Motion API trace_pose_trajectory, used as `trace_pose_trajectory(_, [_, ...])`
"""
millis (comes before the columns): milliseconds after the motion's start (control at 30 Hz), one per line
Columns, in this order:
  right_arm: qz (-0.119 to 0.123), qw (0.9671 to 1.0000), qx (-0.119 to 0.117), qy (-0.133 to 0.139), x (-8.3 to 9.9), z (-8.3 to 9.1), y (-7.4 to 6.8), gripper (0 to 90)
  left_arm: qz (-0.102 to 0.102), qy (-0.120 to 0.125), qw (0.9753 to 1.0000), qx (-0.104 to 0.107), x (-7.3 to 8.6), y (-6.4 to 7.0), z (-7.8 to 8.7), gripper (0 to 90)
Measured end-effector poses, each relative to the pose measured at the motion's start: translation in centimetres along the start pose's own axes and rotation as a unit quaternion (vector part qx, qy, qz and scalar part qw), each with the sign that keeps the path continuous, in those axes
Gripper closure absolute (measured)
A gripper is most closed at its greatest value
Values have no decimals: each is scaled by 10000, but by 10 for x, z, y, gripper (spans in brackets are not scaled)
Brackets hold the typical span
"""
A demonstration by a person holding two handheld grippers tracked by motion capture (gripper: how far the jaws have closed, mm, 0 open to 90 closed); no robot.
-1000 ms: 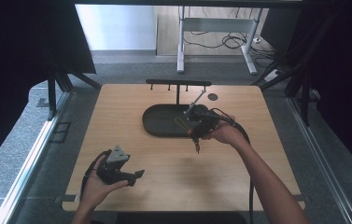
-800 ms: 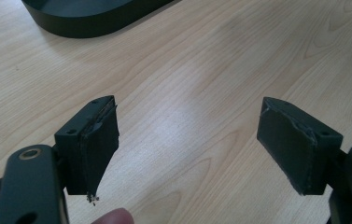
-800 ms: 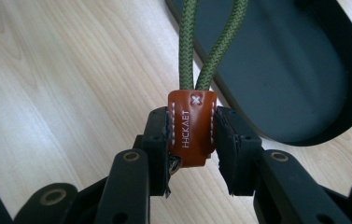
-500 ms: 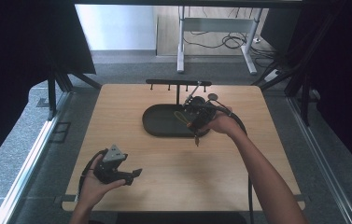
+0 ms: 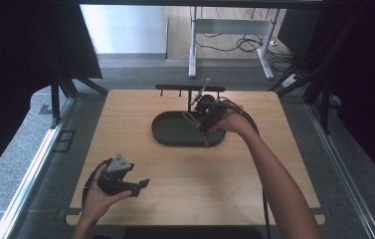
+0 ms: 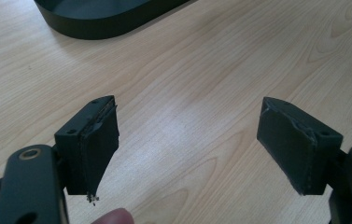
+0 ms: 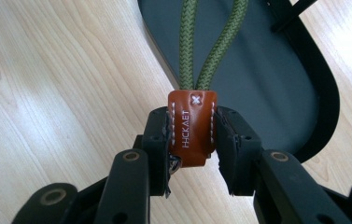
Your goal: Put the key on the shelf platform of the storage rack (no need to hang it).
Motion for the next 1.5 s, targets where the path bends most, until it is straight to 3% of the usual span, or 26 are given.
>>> trace_pose_trajectory(1033, [-139, 9997, 175, 69, -31, -12, 34, 671, 39, -15, 10000, 28, 3, -2, -2, 210])
trace_pose_trajectory(1500, [-373, 9989, 279, 59, -30, -41, 52, 668, 21, -19, 10000, 16, 3, -4, -2, 211])
Point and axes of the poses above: each handheld gripper's, and its own axes: z roughly backward along the jaws, x roughly out of its underside, y roughly to its right, the point moved 8 cm from there along -z, roughly forward along the jaws, and after that the axes turned 15 degrees about -z, right-handed, at the moved point
